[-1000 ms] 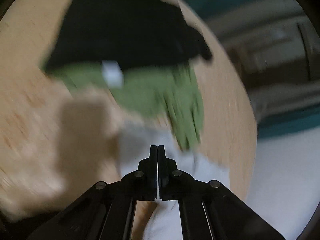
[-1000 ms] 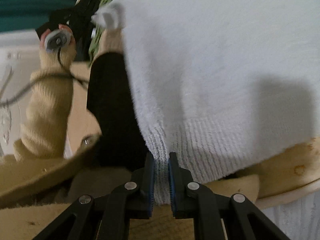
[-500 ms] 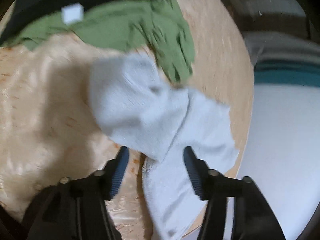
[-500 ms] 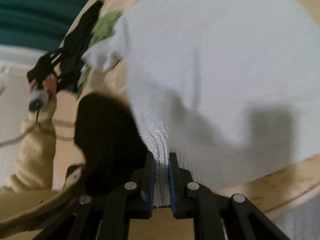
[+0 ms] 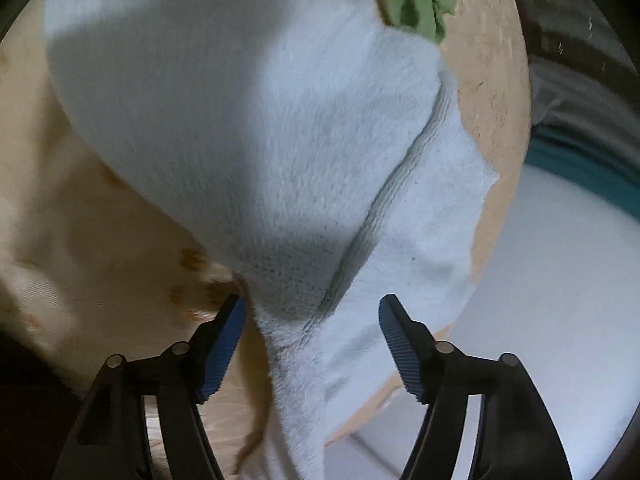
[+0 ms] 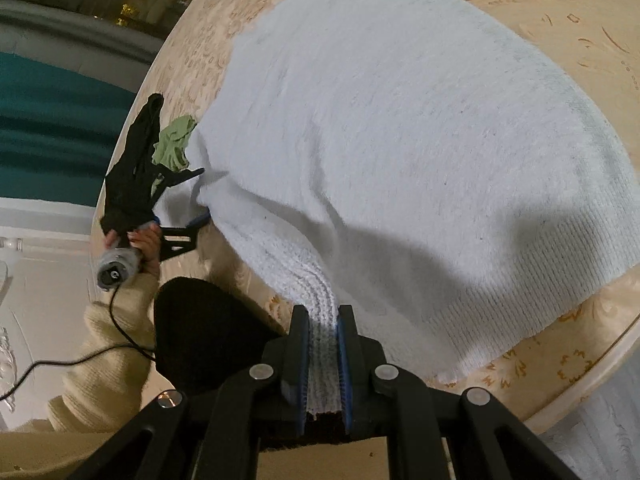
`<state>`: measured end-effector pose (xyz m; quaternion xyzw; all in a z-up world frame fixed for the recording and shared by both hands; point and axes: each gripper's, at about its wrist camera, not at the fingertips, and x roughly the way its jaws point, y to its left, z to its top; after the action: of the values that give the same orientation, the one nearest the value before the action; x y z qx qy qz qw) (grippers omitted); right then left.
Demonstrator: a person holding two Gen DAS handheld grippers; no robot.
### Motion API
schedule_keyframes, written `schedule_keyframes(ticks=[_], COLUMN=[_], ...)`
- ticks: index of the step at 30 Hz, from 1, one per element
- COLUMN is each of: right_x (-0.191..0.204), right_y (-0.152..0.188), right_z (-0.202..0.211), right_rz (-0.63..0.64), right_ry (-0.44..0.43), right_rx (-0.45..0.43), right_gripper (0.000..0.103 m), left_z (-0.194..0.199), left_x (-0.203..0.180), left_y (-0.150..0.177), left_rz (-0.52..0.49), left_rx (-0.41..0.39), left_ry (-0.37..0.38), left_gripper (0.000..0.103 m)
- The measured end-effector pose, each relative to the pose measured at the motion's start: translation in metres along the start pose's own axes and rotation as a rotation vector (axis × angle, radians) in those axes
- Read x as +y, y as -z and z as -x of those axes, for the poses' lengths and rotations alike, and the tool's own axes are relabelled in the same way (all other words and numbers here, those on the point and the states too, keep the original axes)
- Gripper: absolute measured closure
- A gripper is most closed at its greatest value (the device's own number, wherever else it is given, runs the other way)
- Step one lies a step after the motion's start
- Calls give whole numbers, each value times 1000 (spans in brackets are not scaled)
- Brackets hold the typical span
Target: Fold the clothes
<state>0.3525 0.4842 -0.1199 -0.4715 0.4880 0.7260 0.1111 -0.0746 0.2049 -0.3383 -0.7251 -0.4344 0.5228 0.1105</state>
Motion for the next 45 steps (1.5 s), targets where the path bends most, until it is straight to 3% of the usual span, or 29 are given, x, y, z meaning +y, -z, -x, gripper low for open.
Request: schedule_keyframes(ticks=[5,7,9,10,15,17,20,24,30,32,35,38,41,43,45], right_x=[2,4,5,6,20,32,53,81,112,123,130,115,94,69,36], right_y=[-6,-8,-10,-10,-7,1,23,51,65,69,72,61,47,37,30], right_z=[6,7,8,7,-8,-20,-44,-67,-70,-72,-83,-85,-78,-65,-51], right_rz=[1,5,8,6,32,62,126,228,308,335,358,312,252,178,87], right_ry=[4,16,28,30,10,-7,-40,-81,-190,-235,-247,-241,-228,-212,-185], right_rx=[-21,-21,-19,-16,31,76,185,300,335,346,365,351,304,241,172], right_gripper=[93,93,93,93,93,93,93,93,93,93,93,93,93,93,93], left_z=[1,8,15,18,52,63,83,121,201,232,243,221,190,175,131], left_x=[-4,-19,-33,-37,-37,-39,-39,-39,-26,-18,-24,-35,-98,-133,-181], left_y=[-5,-12,-21,-25,-37,-37,-36,-41,-45,-49,-44,-32,-6,8,30], left_rz=[6,-36,-71,-68,19,-4,-3,-22,-10,-15,-56,-143,-347,-453,-562], left_rx=[-70,-108,-139,-151,-311,-344,-390,-432,-572,-594,-622,-624,-628,-592,-527], left_ry=[57,25,-19,-51,-131,-136,-125,-59,-27,-41,-95,-138,-221,-239,-264], left_gripper=[31,38,80,86,88,88,94,94,94,94,94,94,94,94,94])
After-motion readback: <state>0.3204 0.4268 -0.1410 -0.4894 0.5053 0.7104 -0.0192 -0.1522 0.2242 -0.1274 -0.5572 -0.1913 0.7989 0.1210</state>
